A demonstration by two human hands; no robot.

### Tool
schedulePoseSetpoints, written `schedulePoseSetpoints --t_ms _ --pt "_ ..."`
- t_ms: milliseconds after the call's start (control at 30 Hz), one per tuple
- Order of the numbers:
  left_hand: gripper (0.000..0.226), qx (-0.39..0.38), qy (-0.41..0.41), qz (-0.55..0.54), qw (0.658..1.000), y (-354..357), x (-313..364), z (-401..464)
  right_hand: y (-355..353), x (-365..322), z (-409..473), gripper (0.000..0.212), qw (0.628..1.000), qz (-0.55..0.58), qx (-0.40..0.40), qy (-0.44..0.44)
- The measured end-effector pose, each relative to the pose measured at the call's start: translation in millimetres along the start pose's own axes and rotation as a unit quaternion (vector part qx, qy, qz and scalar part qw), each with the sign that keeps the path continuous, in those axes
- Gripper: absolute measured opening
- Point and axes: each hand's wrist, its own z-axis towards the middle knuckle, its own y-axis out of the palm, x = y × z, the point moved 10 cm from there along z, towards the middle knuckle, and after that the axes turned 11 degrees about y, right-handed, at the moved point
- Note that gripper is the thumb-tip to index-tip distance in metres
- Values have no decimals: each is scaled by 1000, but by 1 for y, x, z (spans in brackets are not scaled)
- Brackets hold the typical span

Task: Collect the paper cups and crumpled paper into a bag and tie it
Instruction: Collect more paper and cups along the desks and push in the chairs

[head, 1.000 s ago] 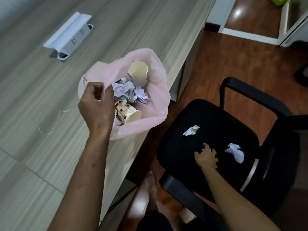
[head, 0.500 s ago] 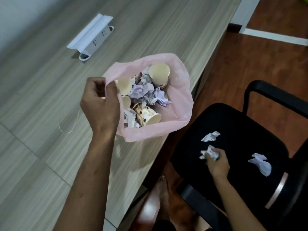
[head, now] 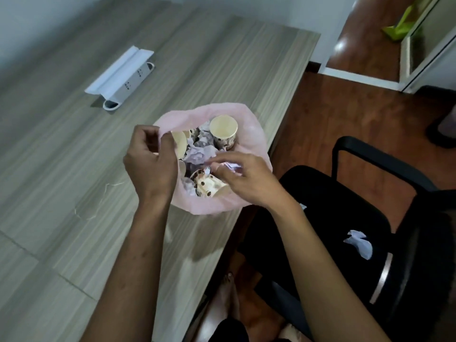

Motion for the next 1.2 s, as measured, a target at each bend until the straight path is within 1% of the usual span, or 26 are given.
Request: schedulePoseSetpoints --t_ms 67,100,167,200,233,267,300,333,400,467,500,567,633,700,767,867,967,1100,1200 --pt "9 -7 3 -3 1000 6 -2 -2 -35 25 -6 16 988 77 131 6" --pt "8 -10 3 -6 1000 9 -4 -3 -53 46 -11 14 975 89 204 20" --pt "6 -18 6 -10 1000 17 -4 -5 -82 91 -28 14 933 80 344 71" --pt "5 -22 9 -13 1000 21 -3 -7 -92 117 -37 13 906 83 399 111" --pt "6 -26 10 -17 999 26 -4 -8 -96 145 -44 13 880 96 437 158" --pt "6 -31 12 -20 999 32 -4 -11 -95 174 -48 11 858 115 455 207" --pt "7 -36 12 -21 999 37 -6 -13 -89 203 -48 11 843 127 455 257" --pt "8 -42 10 -23 999 43 -8 -16 -80 232 -45 10 836 126 442 300" --pt "10 -52 5 -30 998 54 -15 -21 -58 282 -32 13 842 80 393 360" --pt "13 -60 4 -35 998 63 -23 -24 -36 324 -17 28 855 -7 330 401" --pt "13 -64 5 -35 997 67 -26 -26 -27 343 -10 38 854 -55 297 424" --pt "13 -73 5 -38 997 73 -32 -31 -20 370 1 52 842 -140 247 458" --pt "11 -77 4 -41 996 74 -37 -35 -22 390 7 58 833 -169 226 477" --pt "9 -75 1 -47 996 74 -42 -38 -26 410 10 56 829 -156 221 489" --pt "9 -74 0 -52 996 75 -46 -41 -29 424 11 49 836 -146 234 474" --pt "12 -76 -18 -64 995 76 -55 -45 -30 427 5 31 846 -143 258 445" --pt "13 -75 -19 -57 995 71 -58 -43 -22 424 -7 21 839 -139 252 462" --pt "12 -65 -6 -61 996 56 -50 -32 -11 413 -36 12 812 -39 276 512" --pt "11 -44 7 -58 997 37 -41 -18 -10 385 -46 14 809 45 322 489"
